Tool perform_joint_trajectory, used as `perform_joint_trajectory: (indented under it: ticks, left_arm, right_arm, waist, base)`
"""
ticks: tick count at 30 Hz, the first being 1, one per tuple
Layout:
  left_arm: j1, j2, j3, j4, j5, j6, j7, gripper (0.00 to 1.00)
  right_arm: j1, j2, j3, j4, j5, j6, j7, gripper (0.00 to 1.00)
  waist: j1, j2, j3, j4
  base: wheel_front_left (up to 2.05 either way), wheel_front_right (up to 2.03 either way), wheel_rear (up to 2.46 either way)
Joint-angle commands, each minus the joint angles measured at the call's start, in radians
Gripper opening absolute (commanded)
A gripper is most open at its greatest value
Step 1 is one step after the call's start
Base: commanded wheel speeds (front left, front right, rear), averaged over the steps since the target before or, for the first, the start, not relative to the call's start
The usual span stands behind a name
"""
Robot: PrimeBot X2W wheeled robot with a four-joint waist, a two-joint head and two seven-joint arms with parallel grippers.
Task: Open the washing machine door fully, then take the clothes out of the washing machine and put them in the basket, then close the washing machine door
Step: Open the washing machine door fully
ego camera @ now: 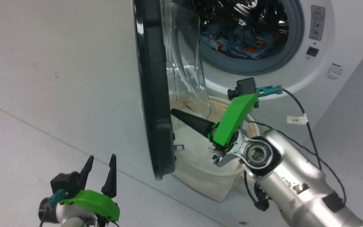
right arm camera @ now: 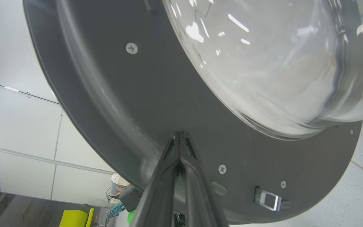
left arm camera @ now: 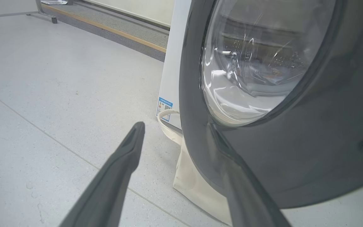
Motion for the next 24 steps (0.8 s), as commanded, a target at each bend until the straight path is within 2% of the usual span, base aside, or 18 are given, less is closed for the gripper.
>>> perform_joint_trajectory:
  ticks: [1, 9, 11, 12, 13, 14, 24]
  left_arm:
    - [-0.035, 0.027, 0.032, -0.032, -0.005, 0.007, -0.008, 1.00]
    - [-0.048, 0.029, 0.030, -0.027, -0.011, 0.008, -0.008, 1.00]
    - [-0.056, 0.036, 0.020, -0.029, -0.002, 0.004, -0.008, 1.00]
    - [-0.059, 0.039, 0.019, -0.029, 0.000, 0.004, -0.008, 1.00]
    - [-0.063, 0.043, 0.018, -0.028, 0.002, 0.005, -0.008, 1.00]
    - [-0.066, 0.048, 0.020, -0.028, 0.002, 0.005, -0.008, 1.00]
    - [-0.076, 0.118, 0.047, -0.038, 0.003, 0.014, -0.003, 1.00]
  right_arm:
    - [-0.007, 0.028, 0.009, -0.028, -0.005, 0.001, -0.013, 0.00]
    - [-0.038, 0.050, 0.105, 0.035, -0.035, 0.001, -0.190, 0.00]
    - [-0.038, 0.052, 0.134, 0.040, -0.004, 0.001, -0.210, 0.00]
    - [-0.042, 0.051, 0.139, 0.039, -0.004, 0.001, -0.219, 0.38]
    - [-0.043, 0.044, 0.143, 0.042, -0.005, 0.001, -0.230, 0.85]
    - [-0.045, 0.034, 0.148, 0.046, -0.011, 0.001, -0.243, 1.00]
    - [-0.031, -0.095, 0.238, -0.016, -0.109, 0.001, -0.451, 1.00]
  waist:
    - [0.0000, 0.0000, 0.002, 0.002]
    - [0.0000, 0.0000, -0.003, 0.005]
    - [0.0000, 0.0000, -0.001, 0.006]
    - [0.0000, 0.0000, 0.002, 0.005]
    - [0.0000, 0.0000, 0.003, 0.003]
    - [0.0000, 0.0000, 0.005, 0.001]
    - [0.0000, 0.0000, -0.003, -0.075]
  base:
    - [0.00, 0.00, 0.00]
    - [0.00, 0.00, 0.00]
    - [0.00, 0.00, 0.00]
    - [0.00, 0.00, 0.00]
    - [0.00, 0.00, 0.00]
    - [0.00, 0.00, 0.00]
    - [0.00, 0.00, 0.00]
